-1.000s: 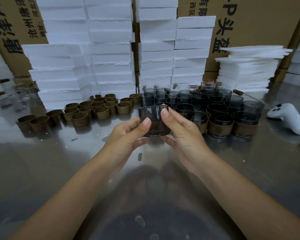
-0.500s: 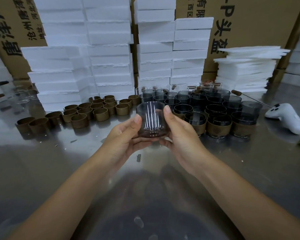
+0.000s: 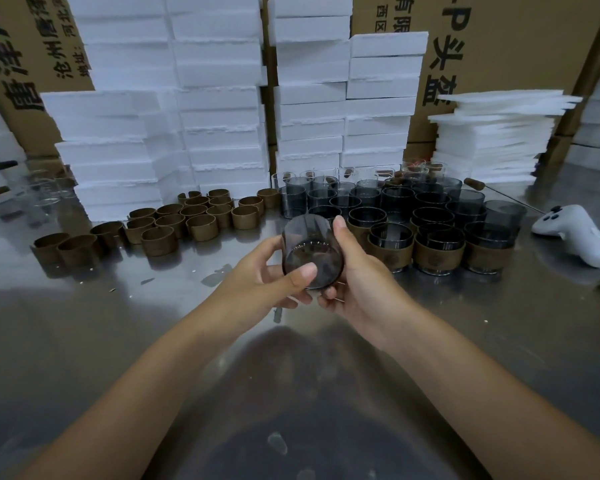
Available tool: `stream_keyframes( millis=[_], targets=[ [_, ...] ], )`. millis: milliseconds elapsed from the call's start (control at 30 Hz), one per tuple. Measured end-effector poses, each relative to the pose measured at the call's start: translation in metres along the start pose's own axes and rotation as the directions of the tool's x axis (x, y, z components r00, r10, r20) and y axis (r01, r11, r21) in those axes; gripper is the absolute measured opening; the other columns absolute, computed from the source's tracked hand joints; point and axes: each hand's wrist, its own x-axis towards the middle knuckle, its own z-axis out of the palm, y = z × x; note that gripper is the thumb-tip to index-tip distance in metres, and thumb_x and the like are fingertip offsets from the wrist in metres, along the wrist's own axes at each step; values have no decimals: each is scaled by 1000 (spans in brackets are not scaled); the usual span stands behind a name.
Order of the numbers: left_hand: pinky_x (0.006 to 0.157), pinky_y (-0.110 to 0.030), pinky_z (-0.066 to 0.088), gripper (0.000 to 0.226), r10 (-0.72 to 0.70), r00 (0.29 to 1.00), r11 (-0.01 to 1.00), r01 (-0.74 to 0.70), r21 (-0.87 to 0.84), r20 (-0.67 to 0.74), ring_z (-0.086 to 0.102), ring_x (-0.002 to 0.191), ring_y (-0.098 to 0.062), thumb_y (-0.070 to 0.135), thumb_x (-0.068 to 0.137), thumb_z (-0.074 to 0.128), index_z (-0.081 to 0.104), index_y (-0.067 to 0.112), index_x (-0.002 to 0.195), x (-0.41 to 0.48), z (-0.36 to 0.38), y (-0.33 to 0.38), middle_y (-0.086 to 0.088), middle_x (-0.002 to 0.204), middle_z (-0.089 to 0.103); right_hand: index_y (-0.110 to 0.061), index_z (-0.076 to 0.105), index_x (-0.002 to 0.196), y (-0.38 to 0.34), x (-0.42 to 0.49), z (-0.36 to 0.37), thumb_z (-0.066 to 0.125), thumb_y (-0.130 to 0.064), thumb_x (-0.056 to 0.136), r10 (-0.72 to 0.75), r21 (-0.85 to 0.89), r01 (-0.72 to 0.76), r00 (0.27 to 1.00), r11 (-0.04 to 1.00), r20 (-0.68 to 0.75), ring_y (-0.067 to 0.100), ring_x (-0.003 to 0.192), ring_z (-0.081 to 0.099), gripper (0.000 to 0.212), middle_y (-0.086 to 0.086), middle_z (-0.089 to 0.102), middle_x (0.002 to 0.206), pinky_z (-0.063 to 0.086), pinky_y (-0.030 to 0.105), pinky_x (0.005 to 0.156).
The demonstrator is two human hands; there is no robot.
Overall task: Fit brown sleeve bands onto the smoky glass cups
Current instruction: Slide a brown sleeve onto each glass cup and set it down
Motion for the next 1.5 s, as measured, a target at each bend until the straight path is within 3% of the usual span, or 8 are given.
stream_keyframes(
  millis=[133,400,700,833,933,1000,1200,1500],
  targets=[
    [65,-24,54,60,-45,998,991,38,-132,-53,65,67,-14,48,69,75,55,12,112,1,-1,1,-1,74,71,-2,67,107,2,0,0,50,-74,63,-114,-119,119,992,986,52,8,55,44,87,6,53,74,40,22,56],
    [64,-23,52,47,-80,996,973,70,-220,-39,63,65,-12,51,69,64,64,13,97,3,-6,-2,0,71,67,-18,61,123,9,-2,1,68,-54,58,-181,-204,193,980,960,77,17,104,66,74,3,70,111,51,32,90],
    [63,-23,52,47,-129,991,957,118,-266,-25,67,70,-12,43,71,67,63,15,109,5,-13,-6,0,79,71,-14,62,123,9,-4,2,66,-43,80,-171,-137,173,985,975,28,13,100,69,52,2,72,111,50,29,92],
    [63,-24,53,32,-124,956,922,12,-387,-267,68,73,-12,37,77,72,65,19,103,14,-24,-11,4,77,71,-16,71,106,7,-4,1,63,-44,83,-149,-93,143,987,985,-64,17,92,71,37,2,74,103,50,31,86],
    [73,-27,50,6,-131,817,988,61,-142,-562,65,84,-12,22,91,61,63,26,95,29,-46,-22,3,88,69,-15,70,101,5,-2,2,63,-45,83,-109,-35,106,988,994,-109,15,81,71,35,4,74,101,48,28,79],
    [75,-26,51,10,-36,826,977,147,153,-563,59,84,-10,16,92,60,59,25,97,36,-63,-31,1,95,63,-14,70,97,5,0,3,65,-47,78,-91,-24,88,988,996,-121,13,77,70,38,6,74,101,47,27,76],
    [102,-43,38,45,165,840,499,380,779,-516,46,118,-31,16,88,63,50,7,130,41,-129,-41,-14,129,50,-15,71,93,6,-2,5,63,-56,60,-86,-38,83,992,996,-87,12,72,71,54,6,75,96,45,28,75],
    [103,-41,28,43,88,783,139,603,786,-616,32,125,-33,27,90,57,53,18,131,39,-165,-40,-13,136,41,-12,72,94,8,-4,7,62,-62,47,-101,-77,96,993,992,-61,13,72,72,70,6,75,93,42,33,79]
  ],
)
